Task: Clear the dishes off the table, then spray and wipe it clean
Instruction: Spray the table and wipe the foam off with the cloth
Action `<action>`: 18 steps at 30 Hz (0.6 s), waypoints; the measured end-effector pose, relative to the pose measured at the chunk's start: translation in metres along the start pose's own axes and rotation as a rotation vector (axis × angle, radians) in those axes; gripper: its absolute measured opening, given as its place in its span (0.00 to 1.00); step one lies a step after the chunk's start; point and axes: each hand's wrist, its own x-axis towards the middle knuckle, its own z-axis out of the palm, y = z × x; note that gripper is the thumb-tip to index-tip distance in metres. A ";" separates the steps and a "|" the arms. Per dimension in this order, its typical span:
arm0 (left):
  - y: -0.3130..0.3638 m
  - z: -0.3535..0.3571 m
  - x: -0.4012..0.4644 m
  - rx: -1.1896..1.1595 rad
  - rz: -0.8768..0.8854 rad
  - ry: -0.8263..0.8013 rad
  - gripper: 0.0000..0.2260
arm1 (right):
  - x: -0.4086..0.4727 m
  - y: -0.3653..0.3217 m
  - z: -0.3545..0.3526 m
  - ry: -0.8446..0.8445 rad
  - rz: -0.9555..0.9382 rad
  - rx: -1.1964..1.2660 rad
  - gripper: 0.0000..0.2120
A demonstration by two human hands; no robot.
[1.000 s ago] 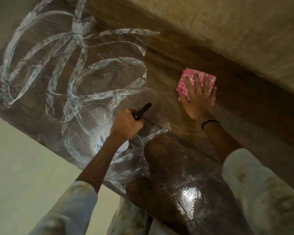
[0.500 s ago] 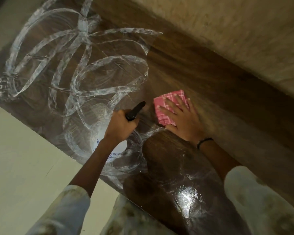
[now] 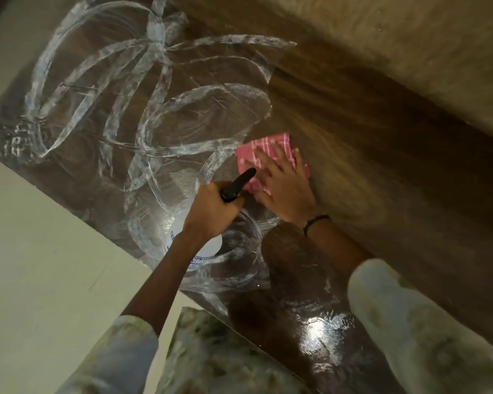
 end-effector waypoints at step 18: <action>-0.033 -0.030 -0.008 0.055 0.041 -0.064 0.14 | 0.053 -0.018 -0.009 0.048 0.216 0.064 0.30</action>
